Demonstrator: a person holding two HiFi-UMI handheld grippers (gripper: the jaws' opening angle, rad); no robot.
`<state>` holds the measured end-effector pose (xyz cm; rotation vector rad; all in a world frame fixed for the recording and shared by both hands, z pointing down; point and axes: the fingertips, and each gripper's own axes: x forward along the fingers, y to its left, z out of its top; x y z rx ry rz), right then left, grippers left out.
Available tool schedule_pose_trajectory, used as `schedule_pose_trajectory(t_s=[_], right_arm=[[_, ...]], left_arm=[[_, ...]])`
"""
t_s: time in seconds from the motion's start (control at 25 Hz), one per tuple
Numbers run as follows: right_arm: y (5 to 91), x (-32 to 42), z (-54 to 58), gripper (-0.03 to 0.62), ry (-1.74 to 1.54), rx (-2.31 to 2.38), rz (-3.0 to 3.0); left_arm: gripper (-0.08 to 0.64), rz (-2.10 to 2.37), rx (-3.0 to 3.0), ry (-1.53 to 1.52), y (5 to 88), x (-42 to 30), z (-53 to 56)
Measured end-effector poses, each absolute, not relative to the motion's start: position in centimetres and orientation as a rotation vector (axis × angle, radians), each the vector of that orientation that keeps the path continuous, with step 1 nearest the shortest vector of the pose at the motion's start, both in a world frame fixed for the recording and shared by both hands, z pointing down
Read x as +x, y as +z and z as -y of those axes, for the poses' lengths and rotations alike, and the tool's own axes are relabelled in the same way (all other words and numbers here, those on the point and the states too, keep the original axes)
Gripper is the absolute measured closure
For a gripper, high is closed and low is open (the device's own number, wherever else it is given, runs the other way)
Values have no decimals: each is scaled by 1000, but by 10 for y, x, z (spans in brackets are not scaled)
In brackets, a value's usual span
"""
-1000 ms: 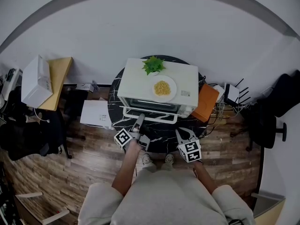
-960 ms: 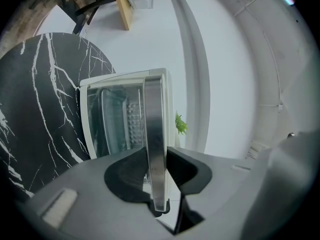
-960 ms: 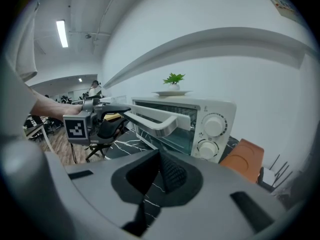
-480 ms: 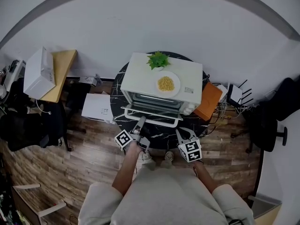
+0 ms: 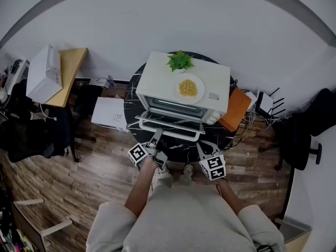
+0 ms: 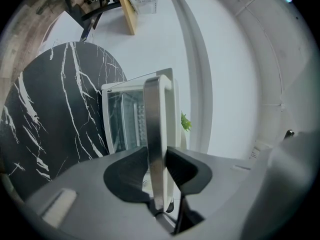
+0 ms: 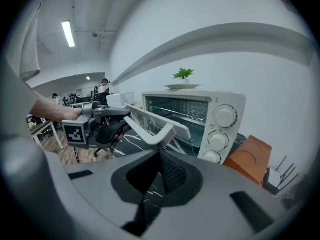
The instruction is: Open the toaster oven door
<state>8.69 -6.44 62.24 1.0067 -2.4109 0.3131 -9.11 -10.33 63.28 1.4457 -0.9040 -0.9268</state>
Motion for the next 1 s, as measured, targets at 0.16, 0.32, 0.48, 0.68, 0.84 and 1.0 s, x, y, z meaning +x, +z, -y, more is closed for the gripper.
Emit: schedule_pose_trajectory(t_s=[0.16, 0.32, 0.48, 0.68, 0.84, 1.0], right_arm=[[623, 86, 59, 578, 317, 992, 2412], [626, 86, 54, 578, 320, 972, 2414], [630, 87, 44, 578, 325, 950, 2412], [638, 88, 35, 578, 351, 933, 2405], [640, 87, 31, 578, 356, 919, 2412], [641, 87, 27, 578, 359, 911, 2417]], left_arm=[[443, 913, 1438, -919, 637, -92, 97], [443, 929, 1418, -904, 647, -93, 88], [451, 959, 1377, -875, 665, -96, 72], [456, 975, 1355, -875, 676, -97, 65], [456, 975, 1372, -882, 674, -96, 65], [456, 974, 1372, -877, 675, -95, 63]])
